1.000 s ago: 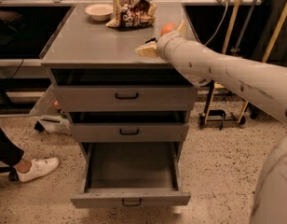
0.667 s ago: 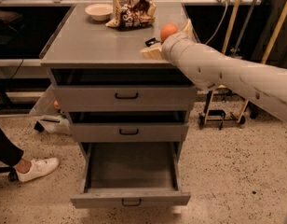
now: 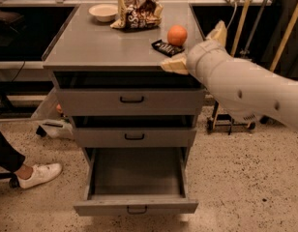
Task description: Pick rxbar chocolate from bottom drawer and place on counter
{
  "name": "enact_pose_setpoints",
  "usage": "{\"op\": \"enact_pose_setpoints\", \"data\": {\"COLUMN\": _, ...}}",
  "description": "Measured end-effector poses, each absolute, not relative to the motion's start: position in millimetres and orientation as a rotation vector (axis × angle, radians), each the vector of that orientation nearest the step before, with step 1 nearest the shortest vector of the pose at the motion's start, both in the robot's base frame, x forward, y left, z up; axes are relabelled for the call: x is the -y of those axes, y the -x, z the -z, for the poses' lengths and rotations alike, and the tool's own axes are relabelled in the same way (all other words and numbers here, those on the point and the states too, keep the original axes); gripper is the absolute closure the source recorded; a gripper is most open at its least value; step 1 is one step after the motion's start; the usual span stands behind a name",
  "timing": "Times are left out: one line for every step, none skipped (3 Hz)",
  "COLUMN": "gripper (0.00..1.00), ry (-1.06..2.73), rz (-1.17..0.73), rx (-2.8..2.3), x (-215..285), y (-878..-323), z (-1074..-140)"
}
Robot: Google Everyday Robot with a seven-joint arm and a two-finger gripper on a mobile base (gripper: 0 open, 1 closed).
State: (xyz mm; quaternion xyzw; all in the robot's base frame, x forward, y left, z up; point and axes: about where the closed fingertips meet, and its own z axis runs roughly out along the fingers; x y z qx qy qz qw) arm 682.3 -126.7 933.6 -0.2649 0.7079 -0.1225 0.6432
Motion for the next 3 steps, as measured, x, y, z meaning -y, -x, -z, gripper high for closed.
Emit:
{"op": "enact_pose_setpoints", "data": {"gripper": 0.0, "ry": 0.53, "rz": 0.367, "rx": -1.641, "x": 151, "y": -613, "z": -938}}
{"op": "enact_pose_setpoints", "data": {"gripper": 0.0, "ry": 0.381, "rz": 0.45, "rx": -1.688, "x": 177, "y": -544, "z": -927}}
{"op": "enact_pose_setpoints", "data": {"gripper": 0.0, "ry": 0.351, "rz": 0.452, "rx": -1.723, "x": 177, "y": -533, "z": -913}}
